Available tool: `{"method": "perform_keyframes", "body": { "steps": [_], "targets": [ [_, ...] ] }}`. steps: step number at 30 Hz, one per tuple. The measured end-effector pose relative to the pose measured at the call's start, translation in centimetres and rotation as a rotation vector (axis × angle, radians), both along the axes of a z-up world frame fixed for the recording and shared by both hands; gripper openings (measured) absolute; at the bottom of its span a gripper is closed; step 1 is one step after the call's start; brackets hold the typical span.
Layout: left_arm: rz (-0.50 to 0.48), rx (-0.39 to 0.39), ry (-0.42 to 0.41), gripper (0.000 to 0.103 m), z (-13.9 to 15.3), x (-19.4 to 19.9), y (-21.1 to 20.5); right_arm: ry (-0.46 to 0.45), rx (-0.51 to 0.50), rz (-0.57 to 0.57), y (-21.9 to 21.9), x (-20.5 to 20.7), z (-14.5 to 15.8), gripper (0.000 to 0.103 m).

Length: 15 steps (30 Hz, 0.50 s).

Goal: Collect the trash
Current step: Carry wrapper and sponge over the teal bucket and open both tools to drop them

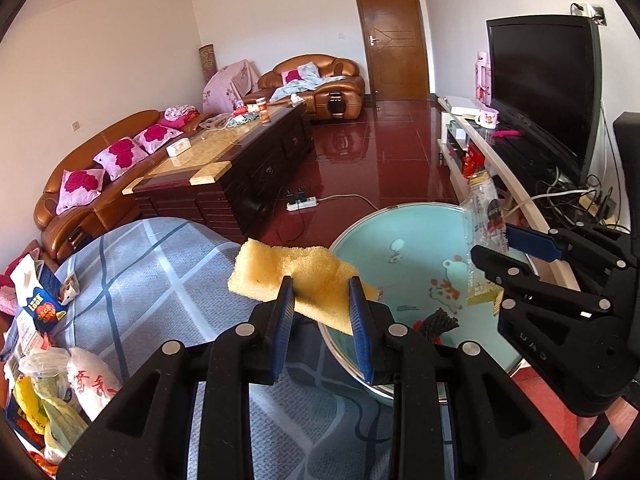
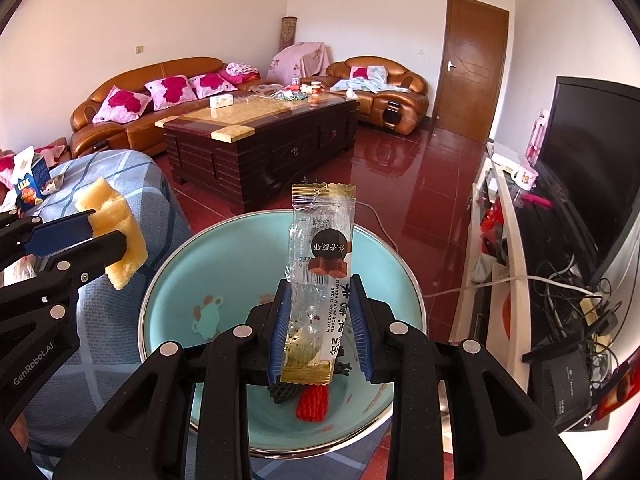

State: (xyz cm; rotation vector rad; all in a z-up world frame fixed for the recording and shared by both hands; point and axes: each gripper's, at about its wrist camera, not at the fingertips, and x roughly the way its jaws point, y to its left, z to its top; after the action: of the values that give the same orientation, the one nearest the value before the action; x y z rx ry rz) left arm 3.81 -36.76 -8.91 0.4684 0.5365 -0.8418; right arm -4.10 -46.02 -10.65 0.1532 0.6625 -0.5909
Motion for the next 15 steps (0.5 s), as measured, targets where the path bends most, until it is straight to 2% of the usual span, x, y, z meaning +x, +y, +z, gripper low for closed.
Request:
{"method": "perform_keyframes", "body": {
  "steps": [7, 9, 11, 15],
  "targets": [
    [-0.042, -0.016, 0.027, 0.032, -0.03, -0.21, -0.55, -0.010, 0.022, 0.005, -0.21, -0.02, -0.18, 0.031],
    [-0.064, -0.020, 0.038, 0.038, -0.13, -0.39, -0.77, -0.018, 0.025, 0.005, -0.34, -0.16, -0.15, 0.036],
    [-0.071, -0.026, 0.033, 0.044, -0.18, -0.66, -0.83, -0.032, 0.031, 0.002, -0.50, -0.40, -0.07, 0.046],
    [-0.064, -0.028, 0.035, 0.053, -0.31, -0.63, -0.76, -0.041, 0.036, -0.010, -0.69, -0.56, 0.06, 0.048]
  ]
}}
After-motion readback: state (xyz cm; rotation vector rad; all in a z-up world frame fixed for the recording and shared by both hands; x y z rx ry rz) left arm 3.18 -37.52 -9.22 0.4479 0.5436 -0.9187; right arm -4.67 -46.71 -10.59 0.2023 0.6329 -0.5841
